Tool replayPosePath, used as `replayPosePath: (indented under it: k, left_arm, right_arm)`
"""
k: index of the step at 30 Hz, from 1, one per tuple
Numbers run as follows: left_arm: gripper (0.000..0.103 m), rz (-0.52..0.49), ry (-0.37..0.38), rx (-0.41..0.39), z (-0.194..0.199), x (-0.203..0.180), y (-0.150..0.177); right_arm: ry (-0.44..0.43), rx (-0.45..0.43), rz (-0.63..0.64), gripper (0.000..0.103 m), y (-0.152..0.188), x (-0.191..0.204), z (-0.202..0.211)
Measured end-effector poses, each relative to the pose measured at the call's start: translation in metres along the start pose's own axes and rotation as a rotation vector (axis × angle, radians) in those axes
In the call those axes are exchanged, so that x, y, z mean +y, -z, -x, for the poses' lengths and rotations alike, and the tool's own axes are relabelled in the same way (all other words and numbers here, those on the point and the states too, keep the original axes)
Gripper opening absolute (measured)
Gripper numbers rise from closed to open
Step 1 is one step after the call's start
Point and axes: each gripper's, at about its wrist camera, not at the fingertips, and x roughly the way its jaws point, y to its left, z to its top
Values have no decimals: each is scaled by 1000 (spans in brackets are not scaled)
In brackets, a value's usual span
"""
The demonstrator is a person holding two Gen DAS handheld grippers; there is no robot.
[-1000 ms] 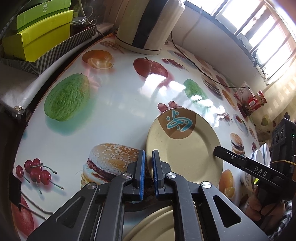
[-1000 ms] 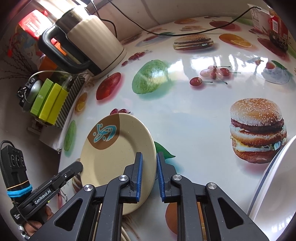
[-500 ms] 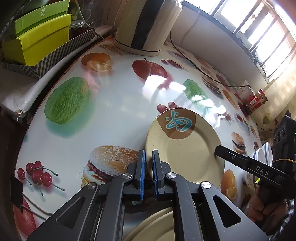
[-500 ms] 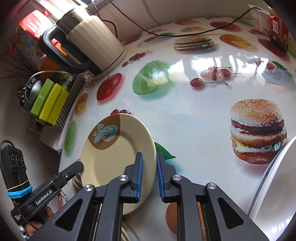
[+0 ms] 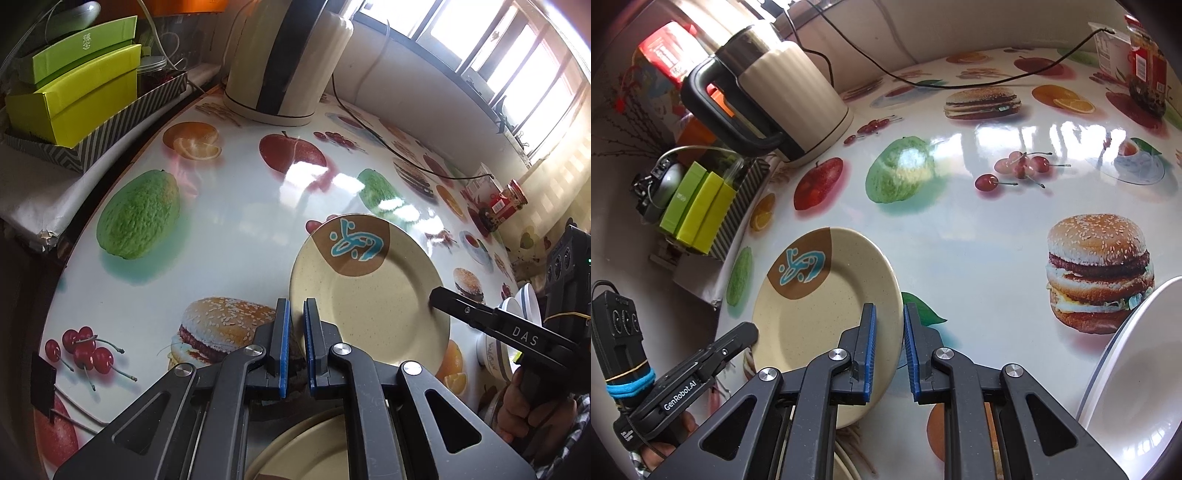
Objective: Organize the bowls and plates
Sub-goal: 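Lift the gripped cream plate with the right tool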
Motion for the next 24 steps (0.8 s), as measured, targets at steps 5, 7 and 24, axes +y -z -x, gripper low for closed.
replayPosePath:
  k: [5, 7, 24]
  left_arm:
    - [7, -4, -5, -21, 11, 0, 2]
    - [7, -2, -3, -28, 16, 1, 3]
    - [7, 5, -5, -63, 48, 5, 25]
  right_arm:
    - [-6, -10, 16, 15, 1, 8, 7]
    - [-9, -15, 26, 15, 2, 11, 10]
    - [-28, -46, 88, 15, 26, 33, 41]
